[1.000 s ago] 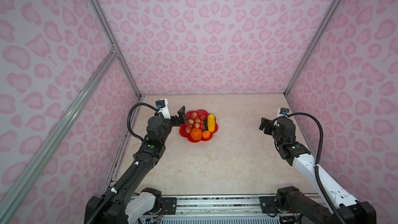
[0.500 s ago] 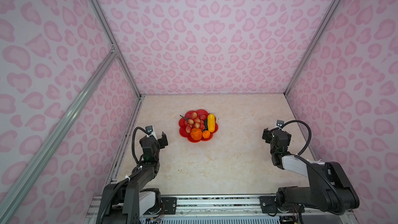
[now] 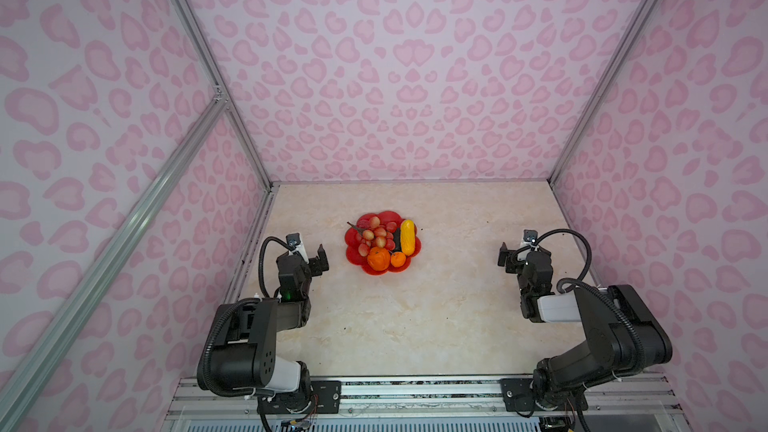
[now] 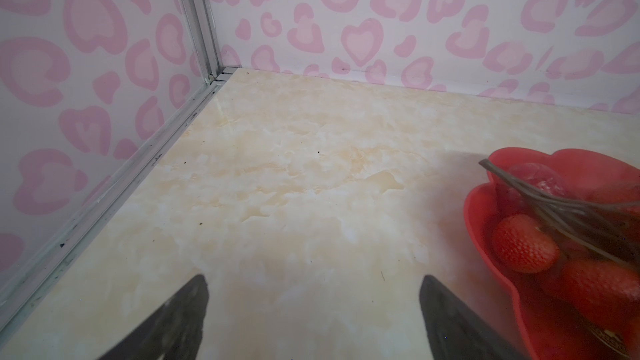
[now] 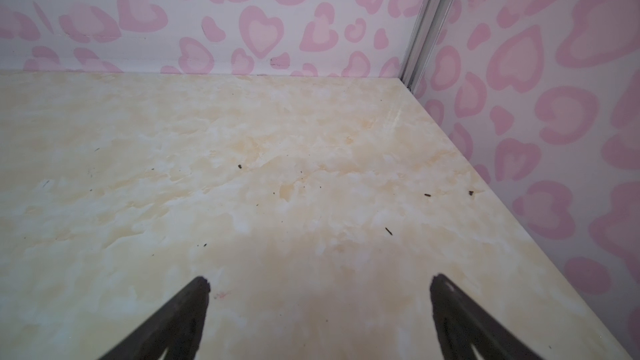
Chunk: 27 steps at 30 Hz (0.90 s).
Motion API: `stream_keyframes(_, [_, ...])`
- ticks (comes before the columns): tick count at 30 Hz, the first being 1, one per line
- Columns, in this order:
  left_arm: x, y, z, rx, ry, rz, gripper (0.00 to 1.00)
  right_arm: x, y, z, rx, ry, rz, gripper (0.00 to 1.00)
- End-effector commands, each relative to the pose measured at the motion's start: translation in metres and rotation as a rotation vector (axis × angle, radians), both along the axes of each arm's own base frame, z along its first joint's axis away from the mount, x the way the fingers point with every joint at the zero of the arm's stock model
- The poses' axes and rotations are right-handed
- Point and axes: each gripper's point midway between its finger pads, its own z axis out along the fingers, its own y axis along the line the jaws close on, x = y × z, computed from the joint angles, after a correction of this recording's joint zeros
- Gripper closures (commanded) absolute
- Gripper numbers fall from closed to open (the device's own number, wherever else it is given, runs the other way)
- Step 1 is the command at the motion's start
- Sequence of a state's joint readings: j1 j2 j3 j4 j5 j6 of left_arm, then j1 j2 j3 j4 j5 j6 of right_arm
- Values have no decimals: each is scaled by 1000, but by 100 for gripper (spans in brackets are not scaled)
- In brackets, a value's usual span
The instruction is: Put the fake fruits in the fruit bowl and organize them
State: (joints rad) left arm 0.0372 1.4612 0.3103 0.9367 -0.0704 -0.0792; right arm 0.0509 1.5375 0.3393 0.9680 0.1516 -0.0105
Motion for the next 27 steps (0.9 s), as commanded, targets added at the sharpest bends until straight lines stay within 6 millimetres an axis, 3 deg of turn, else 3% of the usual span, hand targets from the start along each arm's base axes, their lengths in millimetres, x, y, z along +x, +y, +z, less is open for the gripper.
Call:
stream_keyframes(1, [6, -1, 14, 2, -56, -8, 3, 1, 2, 0, 9, -10, 10, 1])
stream_keyframes(9, [6, -2, 13, 3, -50, -8, 2, 1, 2, -1, 13, 8, 12, 1])
stream_keyframes(12, [7, -2, 13, 9, -48, -7, 2, 0, -7, 0, 19, 3, -40, 1])
stream_keyframes(15, [7, -3, 13, 14, -47, -5, 2, 1, 7, 0, 15, 2, 56, 1])
stream_keyframes(18, [8, -3, 13, 20, -44, -6, 2, -1, -13, 1, 24, -7, -70, 1])
stream_keyframes(21, [8, -4, 13, 20, -44, -6, 2, 1, 10, 0, 13, 0, 74, 1])
stream_keyframes(24, [8, -4, 13, 20, -45, -6, 2, -2, -15, 1, 25, -9, -86, 1])
stream_keyframes(27, [8, -4, 13, 21, -43, -6, 2, 2, -2, 0, 17, 6, -4, 1])
